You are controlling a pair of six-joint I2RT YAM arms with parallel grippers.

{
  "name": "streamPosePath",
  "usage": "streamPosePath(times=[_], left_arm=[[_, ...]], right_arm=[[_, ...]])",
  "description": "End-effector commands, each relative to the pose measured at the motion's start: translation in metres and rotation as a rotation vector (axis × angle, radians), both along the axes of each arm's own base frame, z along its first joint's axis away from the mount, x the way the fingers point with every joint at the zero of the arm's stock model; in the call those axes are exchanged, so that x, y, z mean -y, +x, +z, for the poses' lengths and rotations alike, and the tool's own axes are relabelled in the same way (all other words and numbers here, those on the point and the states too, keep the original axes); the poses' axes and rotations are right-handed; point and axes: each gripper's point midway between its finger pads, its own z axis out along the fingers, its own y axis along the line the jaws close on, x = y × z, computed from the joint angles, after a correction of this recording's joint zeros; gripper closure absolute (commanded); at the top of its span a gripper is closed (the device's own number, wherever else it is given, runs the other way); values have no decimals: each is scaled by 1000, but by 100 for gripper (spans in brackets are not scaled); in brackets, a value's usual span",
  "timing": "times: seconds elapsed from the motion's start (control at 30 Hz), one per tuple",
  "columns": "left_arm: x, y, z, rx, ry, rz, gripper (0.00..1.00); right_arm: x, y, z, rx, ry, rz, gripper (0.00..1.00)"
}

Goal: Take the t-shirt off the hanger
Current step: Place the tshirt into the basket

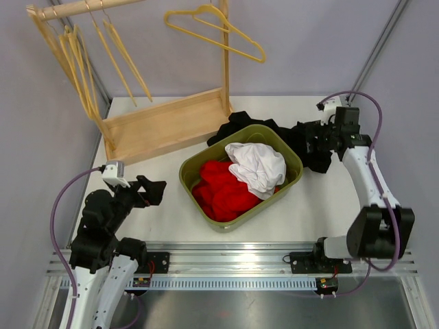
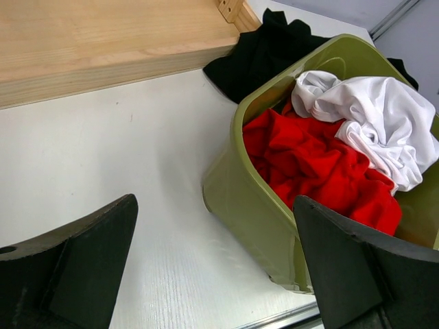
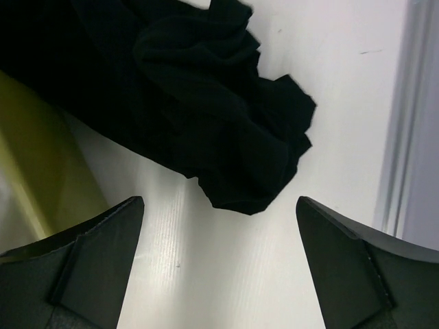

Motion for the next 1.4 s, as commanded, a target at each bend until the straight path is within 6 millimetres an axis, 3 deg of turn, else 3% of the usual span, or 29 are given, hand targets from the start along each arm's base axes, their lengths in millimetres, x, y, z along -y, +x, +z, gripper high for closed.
streamPosePath(times=[0.0,0.07,0.1,0.17,0.27,0.3,0.43,0.47,0.57,0.6,0.67,0.7,0.73,0.77,0.83,0.87,0.93,0.97,1.0,1.03,1.23,1.33,1.37], left_arm=[[6,1,17,69,-27,-30,1],[7,0,18,69,-30,-34,1],[7,0,18,69,-31,-34,1],[8,-1,18,69,-37,-39,1],[8,-1,17,66,-44,-39,1],[9,-2,16,64,-46,-40,1],[9,-3,13,54,-55,-41,1],[9,-3,11,51,-58,-38,1],[10,-5,10,51,-67,-43,1],[9,-7,10,53,-69,-41,1],[10,-9,10,55,-73,-42,1],[9,-9,10,55,-73,-42,1],[9,-10,11,59,-75,-42,1],[9,-10,11,60,-75,-43,1],[10,-10,11,61,-74,-45,1],[10,-10,12,63,-74,-47,1],[10,-8,14,68,-73,-47,1],[11,-8,14,67,-75,-50,1],[11,-7,17,76,-78,-52,1],[13,-8,19,82,-82,-62,1],[21,-12,29,126,-92,-119,1],[27,-15,34,151,-102,-158,1],[30,-15,38,167,-108,-172,1]], right_arm=[[0,33,-18,-61,-11,120,1],[-3,49,-21,-79,-5,171,1],[-2,57,-44,-138,-7,201,0],[-4,69,-68,-212,2,246,0],[3,86,-85,-240,-28,260,2],[6,90,-100,-266,-32,264,5],[7,97,-120,-313,26,304,37],[5,96,-118,-318,65,320,52],[5,94,-114,-301,122,327,72],[11,93,-97,-261,124,314,87],[14,93,-73,-203,121,299,96],[14,90,-43,-144,111,284,100],[12,88,-23,-106,113,285,100],[7,84,19,-30,120,282,100],[-4,77,64,48,152,300,100],[-16,72,103,110,186,344,100],[-37,59,153,180,282,394,100],[-47,51,191,239,321,410,100],[-55,46,211,270,348,438,100],[-71,35,245,337,367,503,100],[-134,-5,353,561,496,726,100],[-158,-29,389,619,579,847,100],[-165,-32,393,593,639,864,100]])
